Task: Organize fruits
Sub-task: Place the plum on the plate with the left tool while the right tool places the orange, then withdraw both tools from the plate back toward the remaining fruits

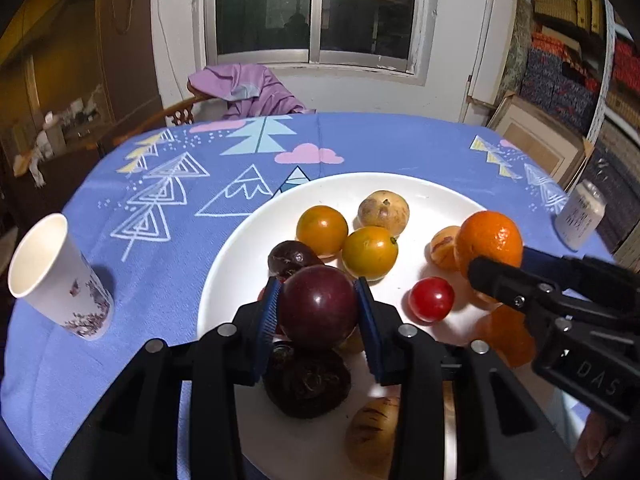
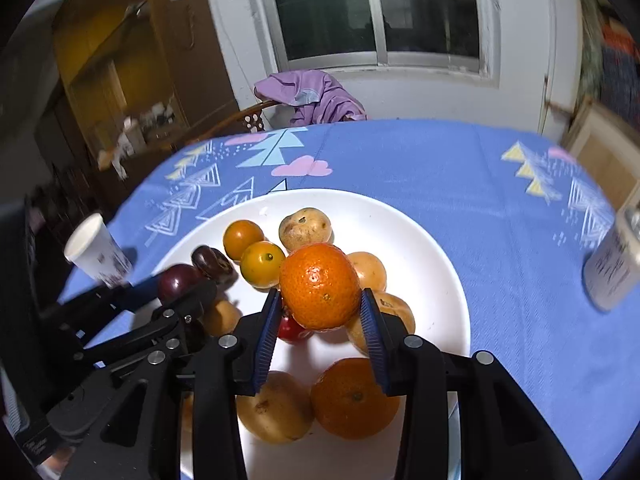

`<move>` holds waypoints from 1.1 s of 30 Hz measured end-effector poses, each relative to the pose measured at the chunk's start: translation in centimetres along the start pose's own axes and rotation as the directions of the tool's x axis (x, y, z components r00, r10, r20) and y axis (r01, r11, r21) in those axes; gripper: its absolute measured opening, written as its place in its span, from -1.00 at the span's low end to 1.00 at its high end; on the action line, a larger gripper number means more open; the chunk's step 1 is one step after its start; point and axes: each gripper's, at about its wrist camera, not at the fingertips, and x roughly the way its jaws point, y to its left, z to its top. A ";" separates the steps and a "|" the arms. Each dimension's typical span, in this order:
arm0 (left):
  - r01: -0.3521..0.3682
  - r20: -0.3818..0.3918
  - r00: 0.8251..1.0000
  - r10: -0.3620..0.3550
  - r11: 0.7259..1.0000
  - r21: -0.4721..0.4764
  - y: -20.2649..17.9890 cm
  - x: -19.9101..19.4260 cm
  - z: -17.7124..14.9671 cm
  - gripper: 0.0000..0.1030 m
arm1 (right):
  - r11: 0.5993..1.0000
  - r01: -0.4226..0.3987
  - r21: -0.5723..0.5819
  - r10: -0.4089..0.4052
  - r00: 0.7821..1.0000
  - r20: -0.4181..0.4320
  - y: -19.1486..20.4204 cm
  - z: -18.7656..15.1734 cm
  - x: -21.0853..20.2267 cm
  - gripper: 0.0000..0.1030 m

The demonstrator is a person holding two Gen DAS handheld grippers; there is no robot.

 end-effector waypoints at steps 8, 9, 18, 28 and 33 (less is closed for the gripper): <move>-0.051 0.017 0.999 0.051 0.998 0.037 -0.4 0.1 -0.2 -0.26 | 0.996 0.045 -0.078 -0.042 0.998 0.038 1.1 -0.5 0.2 -0.19; -0.047 0.016 0.999 0.047 0.998 0.034 -0.3 0.0 -0.2 -0.24 | 0.997 0.039 -0.069 -0.037 0.999 0.038 1.1 -0.5 0.1 -0.19; -0.113 0.168 0.978 0.122 0.992 -0.060 1.6 -6.1 1.3 0.77 | 0.999 -0.048 0.010 0.044 0.971 0.233 0.6 1.3 -8.8 -0.04; -0.141 0.237 0.957 0.166 0.983 -0.120 3.7 -15.7 -5.8 0.92 | 0.994 -0.109 -0.009 0.103 0.906 0.409 2.0 -4.5 -20.9 0.65; -0.067 0.068 0.995 0.078 0.986 -0.149 3.5 -14.9 -11.3 0.92 | 0.948 -0.266 0.173 0.213 0.937 0.275 -1.9 -11.4 -17.6 0.66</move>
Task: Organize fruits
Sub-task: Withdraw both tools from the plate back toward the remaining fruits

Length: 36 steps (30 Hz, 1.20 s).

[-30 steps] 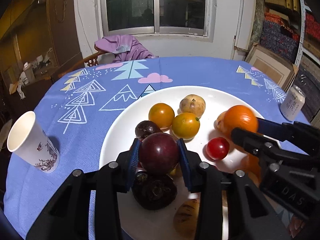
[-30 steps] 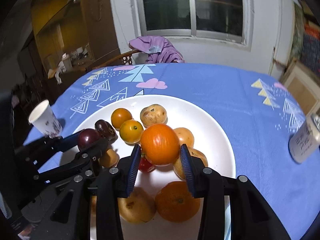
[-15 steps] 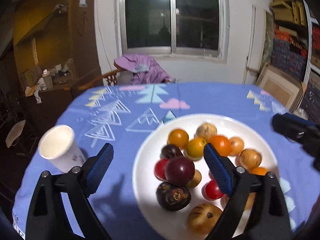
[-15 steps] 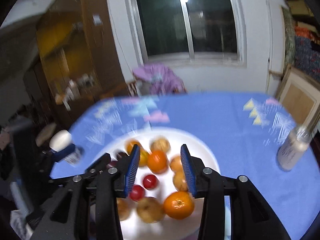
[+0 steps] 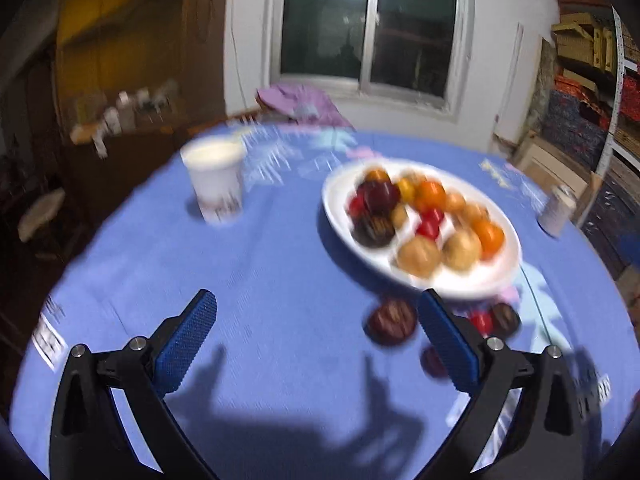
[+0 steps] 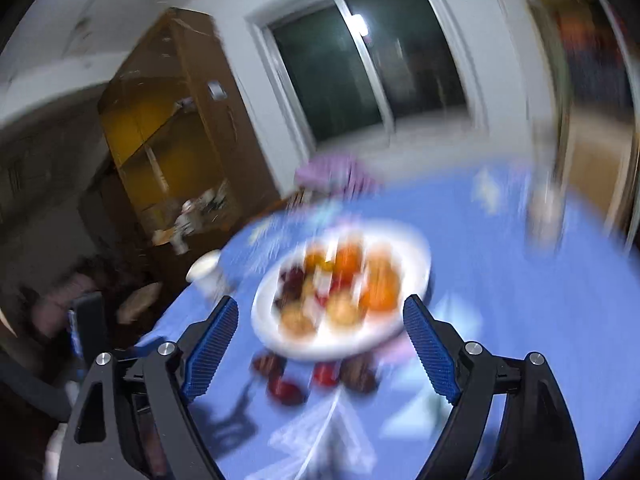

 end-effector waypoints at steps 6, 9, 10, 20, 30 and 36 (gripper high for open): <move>0.133 -0.047 0.990 -0.130 0.989 0.069 -2.5 -0.2 -2.4 0.92 | 0.911 -0.182 0.370 0.248 0.959 -0.140 -5.5 -2.3 2.9 0.66; 0.124 -0.059 0.991 -0.120 0.990 0.073 -3.0 0.2 -2.8 0.92 | 0.878 -0.197 0.437 0.290 0.944 -0.156 -6.4 -2.8 3.6 0.66; 0.100 -0.051 0.994 -0.096 0.992 0.081 -3.2 0.3 -2.9 0.92 | 0.874 -0.195 0.444 0.292 0.943 -0.162 -6.6 -3.0 3.7 0.66; -0.088 0.059 0.995 0.074 0.958 0.272 -5.6 0.1 -3.2 0.92 | 0.993 0.105 0.045 -0.092 0.970 -0.225 -2.3 -2.8 4.6 0.57; -0.025 0.031 0.999 0.017 0.962 0.272 -5.0 0.7 -2.7 0.92 | 0.905 0.261 -0.335 -0.337 0.922 -0.192 0.9 -4.4 7.0 0.19; 0.068 -0.026 0.998 -0.064 0.956 0.284 -5.6 2.0 -2.3 0.92 | 0.916 0.272 -0.295 -0.330 0.929 -0.169 0.1 -4.3 7.0 0.19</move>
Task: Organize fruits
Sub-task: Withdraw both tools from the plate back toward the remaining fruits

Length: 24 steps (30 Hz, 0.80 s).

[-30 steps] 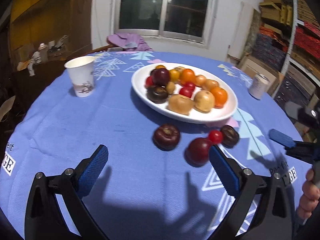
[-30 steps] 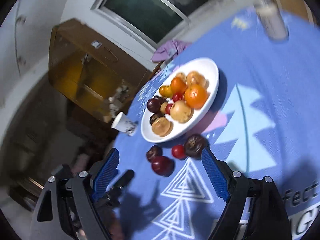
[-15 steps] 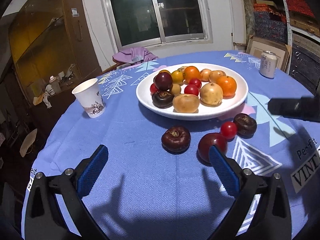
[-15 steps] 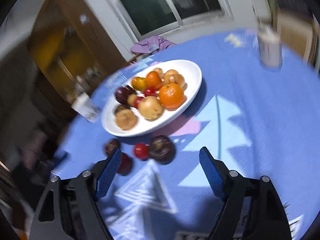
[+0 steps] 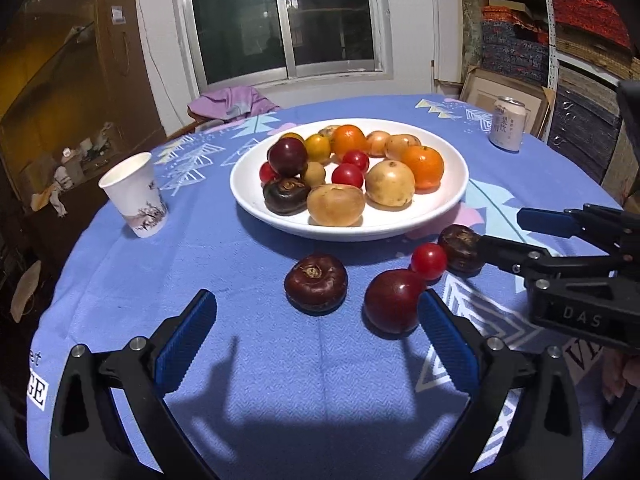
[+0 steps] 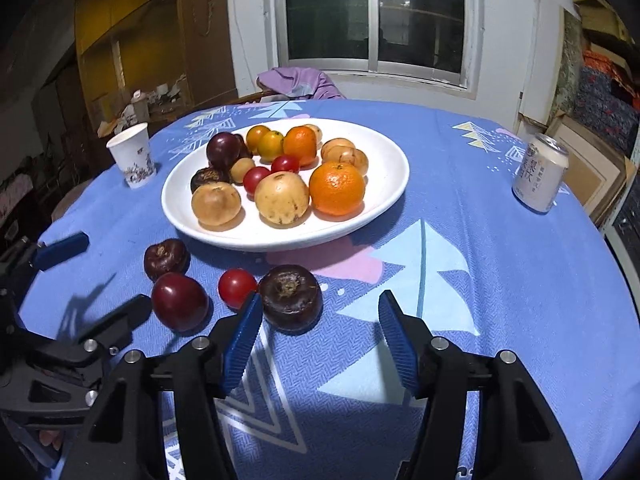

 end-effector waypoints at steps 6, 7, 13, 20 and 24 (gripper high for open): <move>0.056 -0.024 0.998 -0.056 0.998 0.031 -0.9 0.8 0.2 0.90 | 1.000 0.002 -0.025 -0.003 1.000 -0.026 0.8 0.0 1.0 0.18; 0.064 -0.029 0.998 -0.063 0.997 0.037 -1.1 1.0 0.3 0.89 | 1.000 0.009 -0.017 -0.009 0.999 -0.031 0.6 0.0 1.1 0.18; 0.145 -0.080 0.986 -0.144 0.989 0.012 -1.0 2.5 0.7 0.53 | 1.000 0.004 0.017 -0.004 0.999 -0.040 -0.2 -0.1 1.2 0.18; 0.100 -0.062 0.993 -0.098 0.995 0.027 -0.2 2.4 0.8 0.56 | 0.999 -0.007 0.036 0.009 0.999 -0.045 -0.5 -0.3 1.2 0.18; 0.028 -0.060 0.998 -0.026 0.999 0.044 1.3 1.2 -0.3 0.76 | 0.998 -0.022 0.060 0.025 0.999 -0.047 -0.9 -0.4 1.0 0.18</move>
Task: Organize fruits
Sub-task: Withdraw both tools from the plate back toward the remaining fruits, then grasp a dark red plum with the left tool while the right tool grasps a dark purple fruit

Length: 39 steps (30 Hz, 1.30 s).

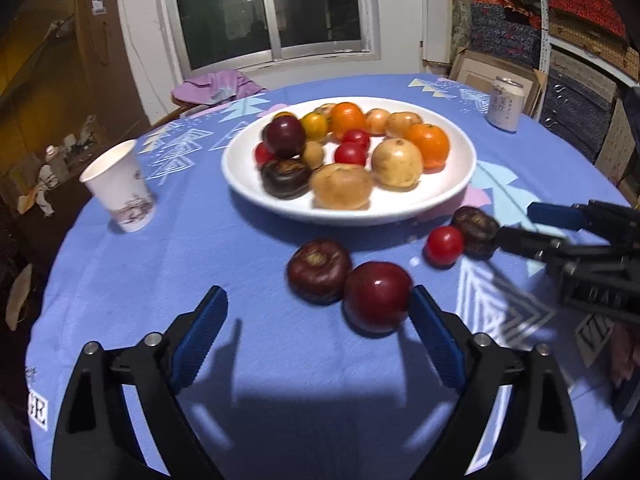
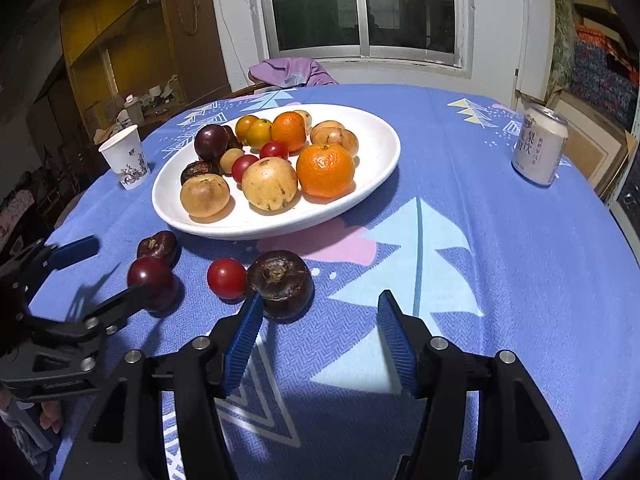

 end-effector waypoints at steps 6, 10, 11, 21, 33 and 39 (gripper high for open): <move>0.033 0.012 0.999 -0.032 0.999 -0.024 0.7 -1.3 -1.1 0.74 | 1.000 -0.028 -0.015 0.028 1.000 -0.002 0.6 -0.1 -0.1 0.18; 0.081 0.007 0.997 -0.081 0.996 0.037 -1.0 -1.0 -0.9 0.51 | 0.999 -0.020 -0.035 0.020 1.000 0.000 1.1 -0.1 -0.1 0.18; 0.102 -0.005 0.995 -0.101 0.994 0.030 -1.2 -0.7 -0.8 0.42 | 0.999 -0.019 -0.031 0.019 1.000 0.002 1.0 -0.1 -0.1 0.18; 0.194 -0.075 0.978 -0.196 0.980 -0.035 -1.7 1.7 0.0 -0.08 | 1.000 -0.022 -0.014 0.021 1.000 -0.018 0.8 -0.1 0.5 0.18; 0.179 -0.079 0.980 -0.185 0.981 -0.080 -1.2 1.9 0.0 -0.24 | 0.999 -0.046 0.003 0.047 0.998 -0.032 0.6 -0.3 0.7 0.18; 0.115 -0.086 0.989 -0.121 0.990 -0.080 -0.8 1.3 -0.5 -0.24 | 0.997 -0.064 -0.037 0.062 0.997 -0.047 1.7 0.1 1.4 0.18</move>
